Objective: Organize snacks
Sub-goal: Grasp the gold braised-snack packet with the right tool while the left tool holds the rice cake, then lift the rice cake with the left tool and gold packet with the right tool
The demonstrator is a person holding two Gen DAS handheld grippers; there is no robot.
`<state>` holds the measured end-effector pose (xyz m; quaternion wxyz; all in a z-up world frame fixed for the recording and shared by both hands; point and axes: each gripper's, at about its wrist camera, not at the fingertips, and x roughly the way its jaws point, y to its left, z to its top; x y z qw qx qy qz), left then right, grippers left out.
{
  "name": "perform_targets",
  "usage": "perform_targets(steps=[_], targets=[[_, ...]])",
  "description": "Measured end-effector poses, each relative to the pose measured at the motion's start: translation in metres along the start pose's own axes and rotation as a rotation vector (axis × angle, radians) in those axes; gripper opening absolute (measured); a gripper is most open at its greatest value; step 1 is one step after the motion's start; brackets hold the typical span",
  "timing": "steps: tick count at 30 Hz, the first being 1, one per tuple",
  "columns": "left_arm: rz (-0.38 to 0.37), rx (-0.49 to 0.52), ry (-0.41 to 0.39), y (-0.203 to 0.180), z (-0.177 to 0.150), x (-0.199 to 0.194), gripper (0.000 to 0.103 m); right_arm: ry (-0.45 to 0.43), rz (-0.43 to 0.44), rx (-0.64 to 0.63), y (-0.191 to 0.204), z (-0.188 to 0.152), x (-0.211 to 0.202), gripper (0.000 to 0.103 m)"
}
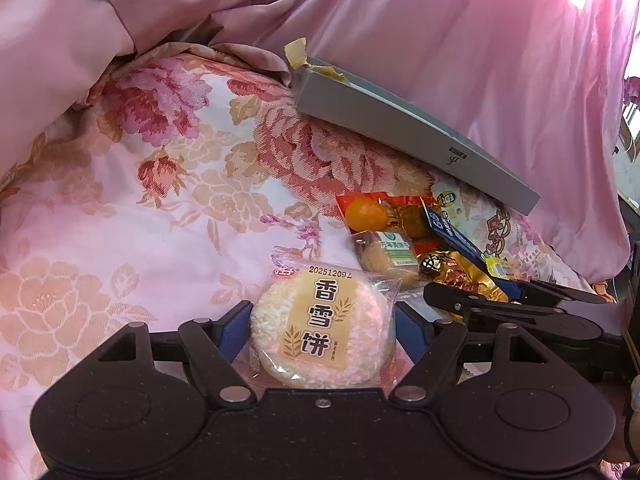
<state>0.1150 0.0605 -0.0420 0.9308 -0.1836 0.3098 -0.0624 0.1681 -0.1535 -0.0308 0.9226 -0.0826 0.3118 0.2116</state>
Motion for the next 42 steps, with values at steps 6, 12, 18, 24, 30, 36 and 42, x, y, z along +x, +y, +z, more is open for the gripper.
perform_targets(steps=[6,12,18,24,30,36,42], targets=[[-0.003,0.01,-0.001,-0.002,0.0,-0.001,0.076,-0.006,0.014,0.011,-0.001,-0.006,-0.012,0.058],[-0.012,0.02,-0.007,-0.002,-0.001,-0.001,0.076,-0.002,0.063,0.07,-0.006,-0.019,-0.036,0.058],[-0.016,0.03,-0.004,-0.003,-0.002,-0.002,0.076,-0.01,0.066,0.118,-0.014,-0.027,-0.047,0.064],[-0.017,0.036,0.007,-0.003,-0.002,0.001,0.076,-0.019,0.072,0.152,-0.014,-0.017,-0.037,0.079],[-0.019,0.041,0.007,-0.003,-0.003,0.002,0.076,-0.031,0.013,0.129,-0.007,-0.022,-0.031,0.059],[-0.022,0.05,-0.002,-0.004,-0.003,0.001,0.076,-0.026,-0.032,0.055,0.004,-0.03,-0.035,0.057],[-0.035,0.075,-0.01,-0.012,-0.005,-0.003,0.076,0.0,-0.072,-0.005,0.019,-0.039,-0.044,0.049]])
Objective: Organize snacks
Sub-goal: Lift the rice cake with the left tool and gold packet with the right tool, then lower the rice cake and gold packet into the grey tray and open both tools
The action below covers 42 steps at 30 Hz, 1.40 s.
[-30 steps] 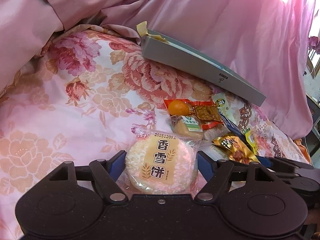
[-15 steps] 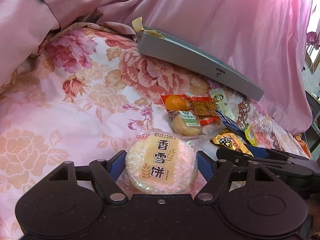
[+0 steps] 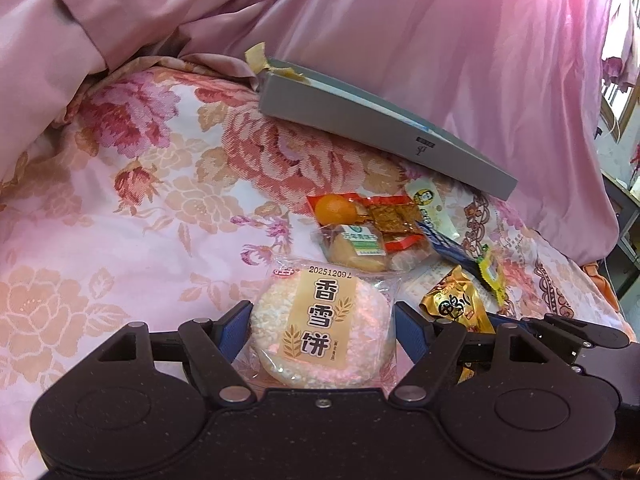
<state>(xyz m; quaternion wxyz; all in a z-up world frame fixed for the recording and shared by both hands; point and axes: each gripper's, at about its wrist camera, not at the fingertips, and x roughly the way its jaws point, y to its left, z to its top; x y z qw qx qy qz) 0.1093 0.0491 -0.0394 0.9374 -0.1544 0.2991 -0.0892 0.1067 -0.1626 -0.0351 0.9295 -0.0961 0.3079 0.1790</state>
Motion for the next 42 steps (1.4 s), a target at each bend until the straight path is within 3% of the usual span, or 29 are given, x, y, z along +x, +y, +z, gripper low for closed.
perform_targets(steps=[7,15,21,30,35,42], targets=[[-0.006,0.041,-0.023,-0.015,-0.002,-0.011,0.076,-0.056,-0.007,-0.037,-0.001,-0.003,-0.018,0.047],[-0.011,0.025,-0.048,-0.025,0.003,-0.017,0.076,-0.144,0.047,-0.017,-0.007,-0.008,-0.043,0.048],[-0.007,0.011,-0.086,-0.033,0.028,-0.02,0.076,-0.2,0.063,-0.003,-0.021,0.0,-0.053,0.049],[0.039,0.047,-0.204,-0.051,0.11,-0.008,0.076,-0.287,0.053,-0.07,-0.051,0.067,-0.05,0.049],[0.063,-0.006,-0.281,-0.044,0.153,0.007,0.076,-0.275,0.063,-0.156,-0.065,0.114,-0.035,0.049],[0.096,-0.05,-0.27,-0.037,0.201,0.057,0.076,-0.253,0.037,-0.182,-0.072,0.175,-0.004,0.049]])
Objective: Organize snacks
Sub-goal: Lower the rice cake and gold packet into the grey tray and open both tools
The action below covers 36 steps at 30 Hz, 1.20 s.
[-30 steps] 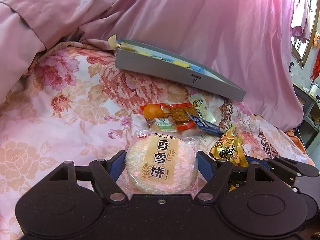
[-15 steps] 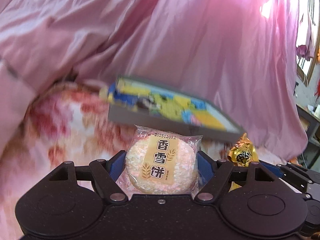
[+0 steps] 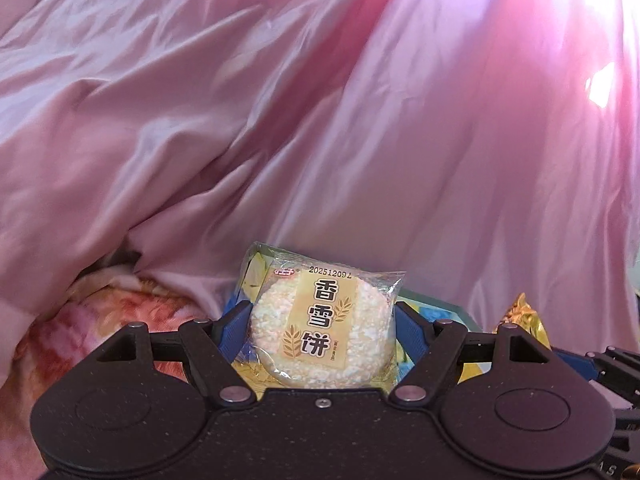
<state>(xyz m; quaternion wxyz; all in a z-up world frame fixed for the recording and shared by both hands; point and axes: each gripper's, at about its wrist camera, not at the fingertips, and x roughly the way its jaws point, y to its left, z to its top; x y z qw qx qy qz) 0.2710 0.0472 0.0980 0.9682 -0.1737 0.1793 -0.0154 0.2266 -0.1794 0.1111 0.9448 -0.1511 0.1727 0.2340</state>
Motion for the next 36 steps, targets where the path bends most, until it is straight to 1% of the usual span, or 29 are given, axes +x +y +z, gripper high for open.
perform_targets(steps=[4,10,13,16,19,23,26,28,30,31,32,34,36], targets=[[0.004,0.007,0.021,-0.004,0.003,0.027,0.076,0.023,-0.032,0.058,-0.011,0.007,0.031,0.049],[-0.002,0.004,0.063,-0.006,-0.005,0.049,0.076,0.066,-0.061,0.107,-0.022,0.0,0.077,0.049],[0.002,0.017,0.078,-0.007,-0.009,0.057,0.076,0.092,-0.056,0.139,-0.025,0.0,0.096,0.049],[0.007,0.028,0.091,-0.007,-0.011,0.063,0.076,0.115,-0.049,0.154,-0.026,-0.004,0.105,0.05],[0.028,0.039,0.115,-0.007,-0.014,0.069,0.076,0.125,-0.046,0.156,-0.026,-0.008,0.109,0.05],[0.046,0.03,0.14,-0.006,-0.016,0.073,0.076,0.146,-0.047,0.177,-0.027,-0.014,0.115,0.05],[0.053,0.032,0.164,-0.005,-0.018,0.074,0.08,0.161,-0.045,0.198,-0.029,-0.018,0.119,0.053],[0.061,0.032,0.161,-0.006,-0.017,0.07,0.084,0.166,-0.05,0.212,-0.031,-0.02,0.119,0.057],[0.057,0.029,0.155,-0.007,-0.016,0.066,0.09,0.161,-0.049,0.227,-0.033,-0.021,0.118,0.057],[0.059,0.028,0.15,-0.008,-0.015,0.063,0.091,0.15,-0.047,0.231,-0.034,-0.021,0.114,0.058],[0.059,0.029,0.143,-0.009,-0.014,0.06,0.091,0.14,-0.045,0.23,-0.034,-0.02,0.111,0.059],[0.055,0.035,0.128,-0.012,-0.01,0.053,0.092,0.119,-0.051,0.231,-0.035,-0.02,0.104,0.067],[0.063,0.042,0.105,-0.016,-0.007,0.045,0.101,0.09,-0.058,0.237,-0.036,-0.019,0.095,0.073]])
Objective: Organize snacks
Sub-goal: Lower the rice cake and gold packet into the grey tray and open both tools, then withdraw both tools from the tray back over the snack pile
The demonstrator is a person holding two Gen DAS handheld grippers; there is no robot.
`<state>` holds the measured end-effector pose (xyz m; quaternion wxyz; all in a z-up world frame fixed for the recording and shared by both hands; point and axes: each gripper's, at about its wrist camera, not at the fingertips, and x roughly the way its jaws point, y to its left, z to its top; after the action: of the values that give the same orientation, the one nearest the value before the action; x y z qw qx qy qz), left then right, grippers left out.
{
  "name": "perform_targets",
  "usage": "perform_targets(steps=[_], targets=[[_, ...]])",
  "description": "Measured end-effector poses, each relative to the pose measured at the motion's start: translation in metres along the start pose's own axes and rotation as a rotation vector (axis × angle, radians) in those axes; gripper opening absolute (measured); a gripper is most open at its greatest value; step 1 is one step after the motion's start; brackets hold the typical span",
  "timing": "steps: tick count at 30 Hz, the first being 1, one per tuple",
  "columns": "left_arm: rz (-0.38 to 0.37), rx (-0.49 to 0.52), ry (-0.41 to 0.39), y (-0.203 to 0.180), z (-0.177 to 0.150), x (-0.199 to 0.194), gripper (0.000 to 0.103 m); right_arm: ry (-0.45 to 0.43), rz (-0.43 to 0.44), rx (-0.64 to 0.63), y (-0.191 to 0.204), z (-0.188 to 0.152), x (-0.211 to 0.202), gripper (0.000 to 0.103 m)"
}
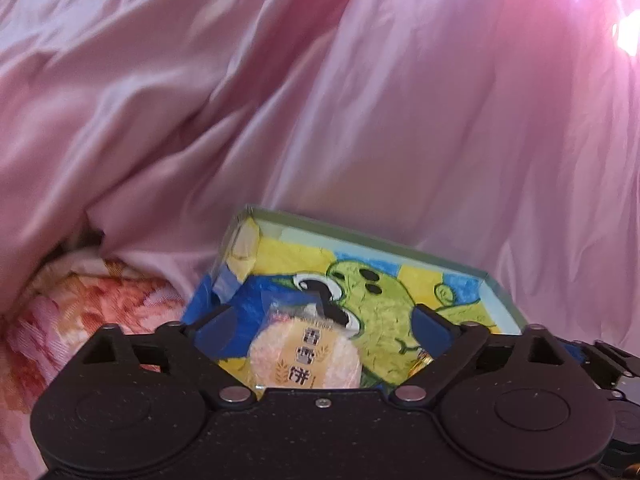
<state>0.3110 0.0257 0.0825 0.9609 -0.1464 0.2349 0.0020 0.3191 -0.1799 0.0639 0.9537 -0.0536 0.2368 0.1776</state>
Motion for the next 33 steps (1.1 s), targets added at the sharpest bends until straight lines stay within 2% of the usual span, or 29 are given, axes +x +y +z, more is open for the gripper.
perform_targets(steps=[2,4,12,18,25,33], targets=[[0.009,0.007,-0.035,-0.003,0.002,-0.012,0.102,-0.041,-0.01,0.002,-0.002,0.001,-0.012,0.077],[0.001,0.023,-0.057,-0.006,0.004,-0.024,0.102,-0.091,-0.013,0.011,-0.004,0.002,-0.026,0.086],[-0.012,0.059,-0.138,-0.017,0.0,-0.077,0.102,-0.305,-0.054,-0.04,-0.002,-0.008,-0.099,0.102],[-0.027,0.075,-0.169,-0.023,-0.021,-0.112,0.102,-0.405,-0.076,-0.041,-0.001,-0.026,-0.144,0.103],[-0.055,0.095,-0.15,-0.016,-0.062,-0.14,0.102,-0.417,-0.075,-0.045,0.002,-0.057,-0.181,0.103],[-0.059,0.143,-0.107,-0.009,-0.112,-0.159,0.102,-0.332,-0.067,-0.023,0.01,-0.103,-0.202,0.103]])
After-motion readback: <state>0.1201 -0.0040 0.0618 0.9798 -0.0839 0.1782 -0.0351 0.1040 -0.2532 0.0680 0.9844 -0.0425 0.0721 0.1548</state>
